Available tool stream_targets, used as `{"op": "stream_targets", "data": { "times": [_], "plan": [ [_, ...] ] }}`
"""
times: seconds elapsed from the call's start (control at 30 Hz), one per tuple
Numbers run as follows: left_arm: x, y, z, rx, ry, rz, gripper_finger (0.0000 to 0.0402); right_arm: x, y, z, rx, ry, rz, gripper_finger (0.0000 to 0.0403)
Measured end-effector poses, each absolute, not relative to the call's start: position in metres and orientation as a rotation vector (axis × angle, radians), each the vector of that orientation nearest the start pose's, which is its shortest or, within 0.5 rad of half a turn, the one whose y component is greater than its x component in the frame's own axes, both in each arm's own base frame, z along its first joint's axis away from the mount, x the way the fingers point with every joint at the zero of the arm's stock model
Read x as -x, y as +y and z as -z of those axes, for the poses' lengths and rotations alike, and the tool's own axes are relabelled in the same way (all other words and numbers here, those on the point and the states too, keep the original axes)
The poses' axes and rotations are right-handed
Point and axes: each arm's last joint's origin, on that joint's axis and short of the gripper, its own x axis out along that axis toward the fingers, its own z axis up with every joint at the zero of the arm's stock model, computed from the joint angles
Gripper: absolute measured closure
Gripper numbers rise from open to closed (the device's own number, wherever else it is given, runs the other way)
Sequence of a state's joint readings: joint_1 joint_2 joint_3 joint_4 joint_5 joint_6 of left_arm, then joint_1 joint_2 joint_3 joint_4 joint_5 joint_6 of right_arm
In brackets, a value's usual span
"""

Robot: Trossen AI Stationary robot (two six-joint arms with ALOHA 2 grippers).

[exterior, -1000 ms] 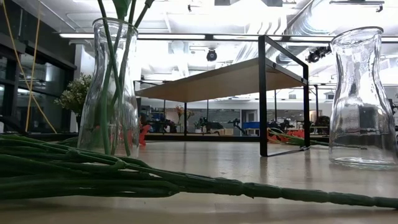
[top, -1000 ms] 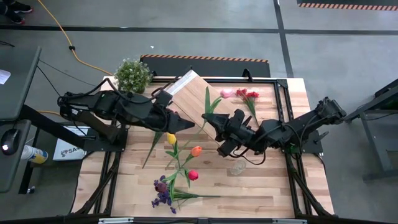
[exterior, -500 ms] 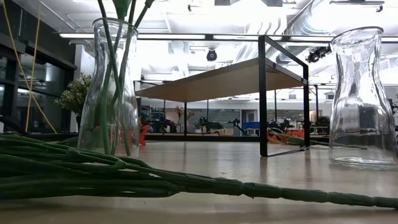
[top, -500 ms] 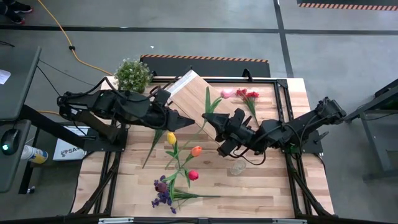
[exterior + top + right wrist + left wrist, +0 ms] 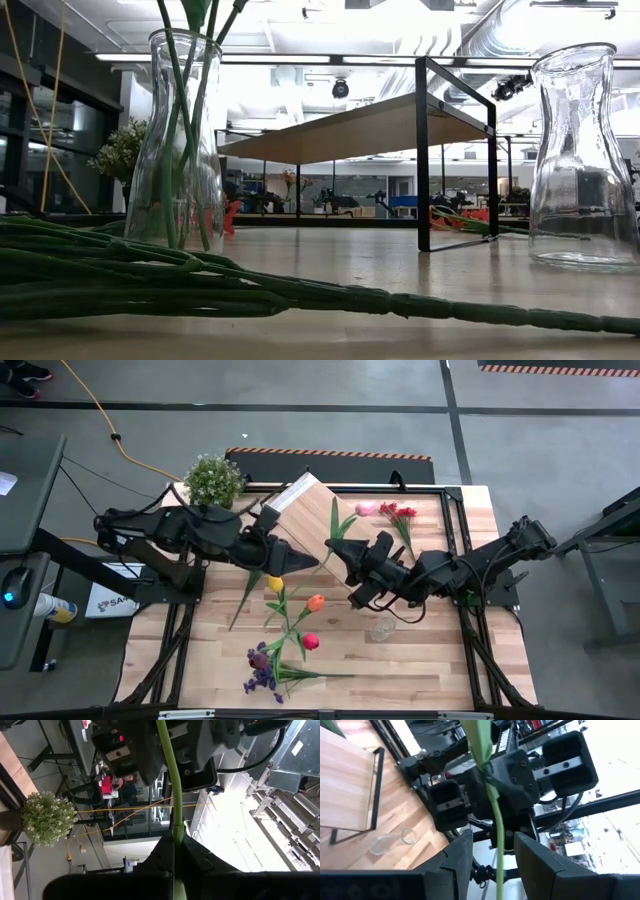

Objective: Pick and place flowers into a vace then onto a shelf
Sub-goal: Put the pink tulip into the left transparent vase

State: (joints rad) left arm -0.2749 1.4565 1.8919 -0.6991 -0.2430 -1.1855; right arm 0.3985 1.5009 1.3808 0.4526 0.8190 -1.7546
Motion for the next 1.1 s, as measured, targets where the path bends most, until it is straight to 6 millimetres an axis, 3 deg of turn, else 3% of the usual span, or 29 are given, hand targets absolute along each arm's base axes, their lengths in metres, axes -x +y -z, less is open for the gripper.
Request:
{"op": "stream_targets", "data": {
  "times": [0.53,0.7,0.97,1.1],
  "plan": [
    [-0.288,-0.075,-0.486,1.112,0.31,-0.106,0.0229,-0.318,0.107,-0.425,1.506,0.161,0.533,0.04],
    [-0.29,-0.076,-0.487,1.105,0.291,-0.092,0.0272,-0.318,0.106,-0.425,1.501,0.17,0.536,0.0398],
    [-0.291,-0.076,-0.491,1.06,0.257,-0.063,0.0375,-0.318,0.107,-0.425,1.5,0.183,0.54,0.0398],
    [-0.291,-0.076,-0.491,1.043,0.259,-0.062,0.0374,-0.317,0.107,-0.425,1.5,0.183,0.54,0.04]
  ]
}}
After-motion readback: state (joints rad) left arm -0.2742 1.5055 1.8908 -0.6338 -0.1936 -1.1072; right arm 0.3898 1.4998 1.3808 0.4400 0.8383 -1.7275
